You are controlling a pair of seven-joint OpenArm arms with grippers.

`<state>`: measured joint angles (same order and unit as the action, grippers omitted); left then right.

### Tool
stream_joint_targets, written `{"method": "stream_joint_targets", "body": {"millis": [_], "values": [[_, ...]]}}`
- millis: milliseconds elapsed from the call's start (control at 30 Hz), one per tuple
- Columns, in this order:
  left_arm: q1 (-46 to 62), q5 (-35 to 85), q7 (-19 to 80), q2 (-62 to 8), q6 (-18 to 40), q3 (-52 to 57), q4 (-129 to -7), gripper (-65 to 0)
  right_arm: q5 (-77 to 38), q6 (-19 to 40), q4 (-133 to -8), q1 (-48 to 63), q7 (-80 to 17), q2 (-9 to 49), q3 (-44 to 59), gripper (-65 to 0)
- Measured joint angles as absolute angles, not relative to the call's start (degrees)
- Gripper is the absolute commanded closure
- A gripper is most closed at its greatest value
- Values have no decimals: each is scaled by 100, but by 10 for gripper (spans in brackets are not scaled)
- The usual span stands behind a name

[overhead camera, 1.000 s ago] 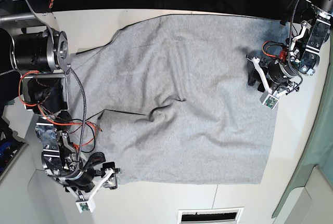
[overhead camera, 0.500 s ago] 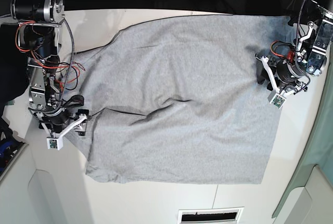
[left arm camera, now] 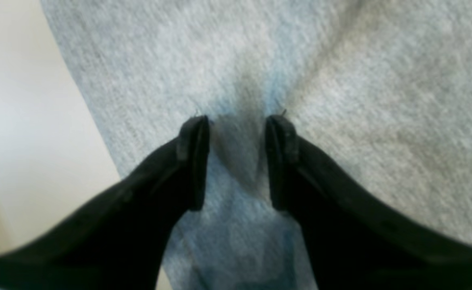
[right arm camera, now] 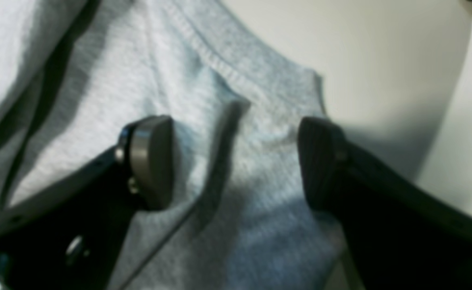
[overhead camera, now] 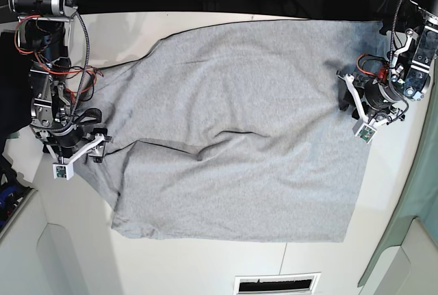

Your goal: Layout the t-shirt on the table in an organized manner, then fold the t-shirt properly

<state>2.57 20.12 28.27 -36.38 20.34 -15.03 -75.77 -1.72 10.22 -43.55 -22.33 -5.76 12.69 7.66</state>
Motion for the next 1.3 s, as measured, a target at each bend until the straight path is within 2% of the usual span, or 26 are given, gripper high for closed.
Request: {"method": "stream_joint_targets", "body": {"millis": [67,100,133,233,267,500,667,900,1033,1133,1167,1233,1300], "values": [[257,2018,2816,-3638,2034,-1503,-7577,-260,-161,893,-4359,-2174,-561,1269,766,-434],[257,2018,2810,-3638,2034,-1503,-7577,-260,-169,836,-4362,-2139,-506,1269,766,-397],[257,2014,2810,-3636,2034,-1503,-7575,-260,-176,805,-4370,-2078,-451,1271,766,-332],[257,2014,2808,-3636,2014,-1503,-7575,-260,-152,589,-4403,-1949,-333,1267,764,-67],[257,2018,2805,-3636,1992,-1503,-7575,-260,-115,460,-4405,-1907,-320,1256,766,0],[252,2038,2783,-3636,1824,-1503,-7575,-260,231,215,-4917,-1562,-440,1256,799,0],[222,2016,2788,-3636,1820,-1500,-7577,-260,239,211,-6270,-873,-1208,1249,1085,0],[222,2062,2759,-3636,1824,-1503,-7579,-260,-349,246,-8425,-141,-2071,1240,1774,0],[198,2023,2781,-3636,1929,-1487,-7686,-259,-473,257,-8558,71,-2209,1236,1844,0],[239,1925,2786,-3636,1942,-1378,-8206,-260,-545,211,-8479,56,-2206,1236,1848,0],[209,1922,2755,-3651,1927,-1345,-8420,-260,-561,209,-8455,38,-2204,1238,1848,-28],[23,1949,2729,-3651,1933,-1343,-8713,-260,-556,213,-8405,32,-2196,1223,1848,-185],[-198,2043,2757,-3601,1929,-1341,-8772,-260,-556,209,-8381,47,-2222,1186,1857,-298]]}}
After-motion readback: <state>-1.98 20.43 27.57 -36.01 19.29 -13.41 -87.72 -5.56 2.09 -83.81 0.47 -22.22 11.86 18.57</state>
